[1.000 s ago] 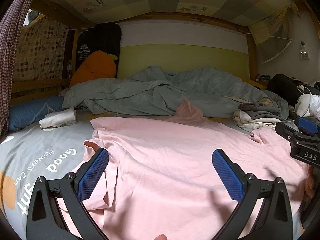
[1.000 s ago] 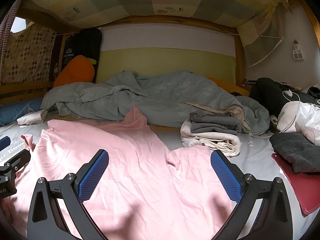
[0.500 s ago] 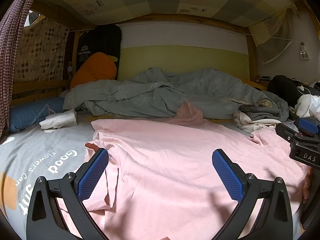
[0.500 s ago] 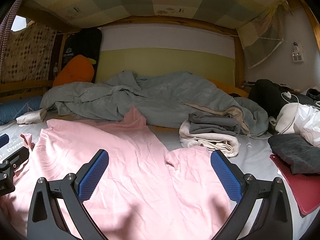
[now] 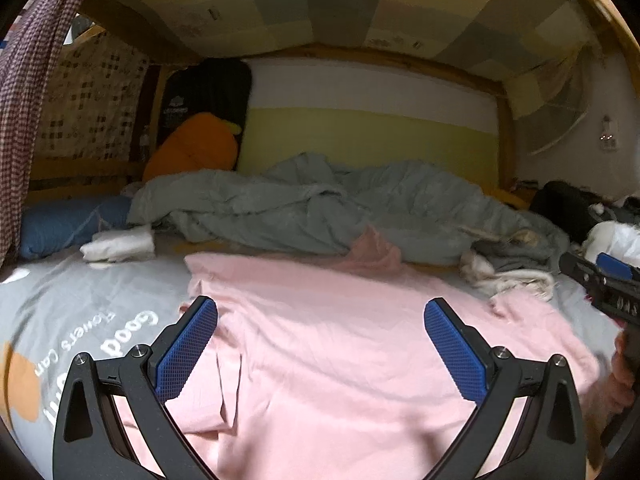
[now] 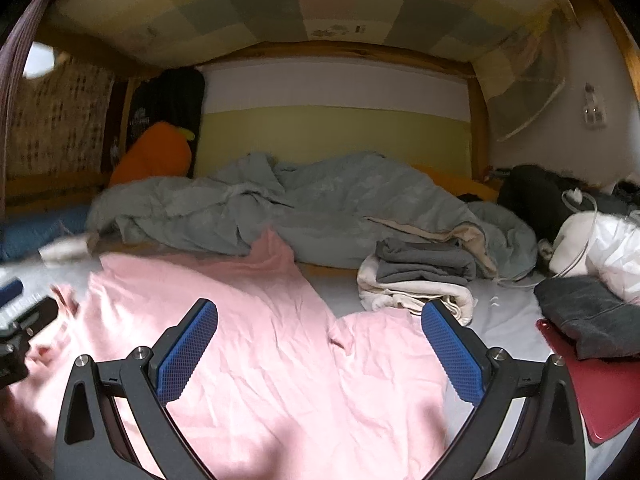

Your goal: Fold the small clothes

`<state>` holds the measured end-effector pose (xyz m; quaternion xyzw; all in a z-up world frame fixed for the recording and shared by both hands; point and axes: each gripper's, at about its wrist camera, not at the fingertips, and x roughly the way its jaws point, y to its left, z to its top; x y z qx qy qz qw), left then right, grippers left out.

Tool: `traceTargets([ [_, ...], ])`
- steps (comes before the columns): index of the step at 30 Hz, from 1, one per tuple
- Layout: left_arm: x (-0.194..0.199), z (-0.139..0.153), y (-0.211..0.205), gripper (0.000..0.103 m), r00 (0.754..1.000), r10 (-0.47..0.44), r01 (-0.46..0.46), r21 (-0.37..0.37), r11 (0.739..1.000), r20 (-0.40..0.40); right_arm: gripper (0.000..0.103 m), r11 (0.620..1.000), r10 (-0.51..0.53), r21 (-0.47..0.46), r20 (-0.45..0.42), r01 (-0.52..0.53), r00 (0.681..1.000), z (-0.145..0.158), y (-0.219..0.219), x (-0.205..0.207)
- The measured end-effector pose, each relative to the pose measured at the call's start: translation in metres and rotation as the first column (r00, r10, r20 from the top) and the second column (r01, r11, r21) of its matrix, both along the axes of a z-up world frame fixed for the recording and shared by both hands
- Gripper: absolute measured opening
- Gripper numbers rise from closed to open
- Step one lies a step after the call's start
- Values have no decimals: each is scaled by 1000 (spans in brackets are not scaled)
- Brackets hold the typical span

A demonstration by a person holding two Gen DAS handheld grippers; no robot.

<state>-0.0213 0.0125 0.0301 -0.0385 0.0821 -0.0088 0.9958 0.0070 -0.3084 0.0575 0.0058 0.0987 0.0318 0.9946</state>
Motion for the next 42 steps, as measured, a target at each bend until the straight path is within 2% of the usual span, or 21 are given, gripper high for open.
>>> traceTargets([
  [2, -6, 8, 1, 103, 1000, 23, -23, -12, 1000, 12, 102, 1000, -7, 24, 13, 6, 1000, 11, -14, -2],
  [4, -18, 14, 4, 103, 993, 108, -107, -32, 994, 53, 102, 999, -9, 46, 25, 8, 1000, 23, -32, -3],
  [5, -22, 17, 5, 103, 991, 115, -113, -31, 993, 71, 102, 998, -10, 66, 23, 9, 1000, 31, -46, -2],
  [7, -20, 21, 7, 103, 996, 74, -73, -26, 997, 44, 102, 995, -25, 94, 15, 23, 1000, 38, -65, -1],
  [10, -16, 23, 14, 103, 998, 56, -55, -44, 998, 15, 102, 988, -30, 149, -35, 35, 999, 41, -96, 9],
  [12, -14, 23, 16, 103, 999, 53, -53, -37, 998, 5, 95, 984, -25, 173, -96, 41, 995, 40, -112, 22],
  [15, -15, 24, 22, 103, 999, 37, -37, -50, 998, -1, 91, 979, 9, 202, -189, 30, 982, 35, -126, 47],
  [16, -14, 24, 24, 103, 1000, 27, -27, -67, 997, -7, 85, 977, 34, 212, -232, 16, 972, 33, -130, 58],
  [18, -11, 23, 28, 103, 1000, 24, -26, -86, 996, -20, 83, 978, 57, 209, -320, 12, 946, 23, -135, 78],
  [20, -7, 20, 29, 103, 998, 38, -42, -76, 996, -44, 77, 980, 108, 196, -401, -30, 910, 7, -139, 97],
  [22, -1, 13, 27, 103, 995, 50, -55, -62, 997, -83, 76, 984, 94, 176, -452, -15, 887, -8, -146, 108],
  [24, 8, 5, 25, 103, 991, 38, -47, -70, 996, -132, 75, 965, 150, 263, -524, -9, 838, -33, -162, 126],
  [26, 19, -6, 18, 103, 980, 4, -19, -71, 997, -201, 72, 921, 225, 389, -581, 24, 782, -59, -177, 142],
  [28, 25, -16, 11, 103, 972, -13, 0, -59, 998, -235, 70, 895, 243, 441, -604, 64, 759, -76, -187, 153],
  [31, 32, -29, 1, 103, 962, -8, -1, -34, 999, -272, 65, 902, 233, 428, -590, 54, 773, -79, -184, 155],
  [33, 34, -36, -4, 103, 957, -14, 4, -35, 999, -289, 48, 917, 224, 397, -588, 37, 777, -80, -180, 156],
  [35, 35, -39, -7, 103, 955, -12, 3, -29, 1000, -295, 11, 912, 232, 408, -596, 42, 769, -82, -178, 158],
  [36, 35, -39, -9, 103, 955, -9, 3, -22, 1000, -296, 5, 906, 238, 422, -591, 44, 771, -81, -179, 158],
  [38, 32, -37, -11, 103, 959, -7, 5, -7, 1000, -282, 3, 902, 235, 431, -554, 33, 799, -72, -178, 153],
  [40, 27, -31, -11, 103, 967, 1, 2, 12, 1000, -254, 3, 926, 169, 375, -499, 37, 850, -49, -180, 139],
  [42, 22, -27, -13, 103, 973, 11, -1, 40, 999, -232, 3, 932, 117, 353, -505, 80, 855, -37, -187, 125],
])
